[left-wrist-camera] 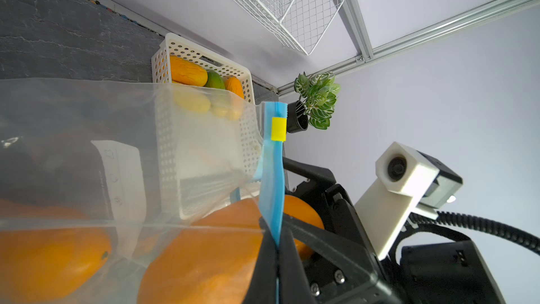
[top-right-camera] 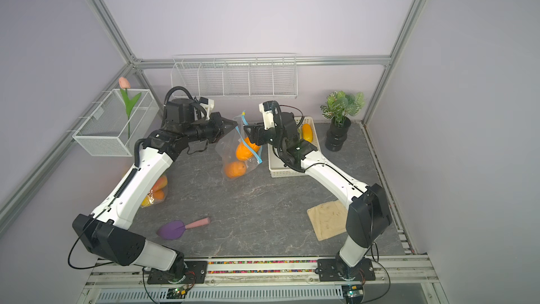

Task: Place the mango in a zip-top bag and seal the zipper
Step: Place the mango in the zipper food storage bag.

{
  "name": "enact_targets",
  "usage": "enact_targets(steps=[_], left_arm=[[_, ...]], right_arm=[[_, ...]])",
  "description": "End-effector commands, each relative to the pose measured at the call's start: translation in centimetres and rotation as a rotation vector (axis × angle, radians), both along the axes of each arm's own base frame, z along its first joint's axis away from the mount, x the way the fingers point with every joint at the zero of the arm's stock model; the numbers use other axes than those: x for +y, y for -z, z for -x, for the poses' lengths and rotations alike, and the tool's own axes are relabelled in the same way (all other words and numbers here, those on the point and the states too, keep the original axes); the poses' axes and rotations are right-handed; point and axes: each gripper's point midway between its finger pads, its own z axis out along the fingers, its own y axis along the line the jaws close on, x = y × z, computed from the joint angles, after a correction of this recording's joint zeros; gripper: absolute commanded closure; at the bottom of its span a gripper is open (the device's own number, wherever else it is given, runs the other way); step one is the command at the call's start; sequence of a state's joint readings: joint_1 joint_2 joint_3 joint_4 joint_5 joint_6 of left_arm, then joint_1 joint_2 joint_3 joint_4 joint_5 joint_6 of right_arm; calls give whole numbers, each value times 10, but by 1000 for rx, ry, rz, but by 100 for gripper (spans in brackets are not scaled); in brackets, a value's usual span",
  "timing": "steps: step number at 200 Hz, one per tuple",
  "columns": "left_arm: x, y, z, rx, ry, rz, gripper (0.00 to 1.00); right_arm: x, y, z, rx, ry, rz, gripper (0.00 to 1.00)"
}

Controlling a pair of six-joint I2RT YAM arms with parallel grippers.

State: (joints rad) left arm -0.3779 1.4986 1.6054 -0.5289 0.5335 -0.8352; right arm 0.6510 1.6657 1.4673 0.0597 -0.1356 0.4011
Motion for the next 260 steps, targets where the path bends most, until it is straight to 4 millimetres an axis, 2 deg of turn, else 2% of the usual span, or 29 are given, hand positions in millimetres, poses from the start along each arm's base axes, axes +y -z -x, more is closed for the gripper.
enact_targets(steps=[1, 28, 42, 59, 75, 98, 113, 128, 148, 174, 189, 199, 222, 247, 260], left_arm=[[-3, -4, -6, -6, 1, 26, 100], [-3, 0, -9, 7, -6, 23, 100], [-4, 0, -11, 13, -9, 30, 100], [-6, -3, -13, 13, -7, 46, 100], [-6, -8, -12, 8, -7, 56, 100], [-7, -15, -11, -2, -1, 67, 100], [-7, -17, -9, -6, 4, 73, 100], [-9, -21, -8, -10, 17, 89, 100], [-12, -22, -8, -13, 33, 104, 100], [-14, -22, -9, -12, 49, 119, 100], [-13, -19, -11, -7, 48, 116, 100], [-11, -16, -12, 0, 45, 112, 100], [-1, -9, -15, 10, 29, 106, 100], [9, -5, -17, 7, 11, 96, 100], [13, -3, -18, 10, 5, 86, 100]], right_arm=[[-1, -4, 8, 36, 15, -68, 44], [2, -12, 14, -8, 31, -107, 51], [7, -20, 20, -78, 18, -113, 52], [11, -16, 19, -112, 23, -90, 53], [11, -8, 10, -140, 79, -22, 58], [-5, 1, -14, -142, 239, 48, 67], [-14, -3, -24, -156, 318, 53, 67], [-15, -11, -30, -167, 345, 40, 66], [6, -13, -30, -152, 250, 25, 56], [27, 3, -23, -100, 141, 15, 41], [27, 3, -19, -89, 103, 3, 24], [22, 1, -18, -69, 94, -3, 12], [0, -16, -17, -23, 86, -25, 0], [-36, -37, -14, 8, 100, -73, 7], [-59, -41, -15, 10, 136, -85, 8]])
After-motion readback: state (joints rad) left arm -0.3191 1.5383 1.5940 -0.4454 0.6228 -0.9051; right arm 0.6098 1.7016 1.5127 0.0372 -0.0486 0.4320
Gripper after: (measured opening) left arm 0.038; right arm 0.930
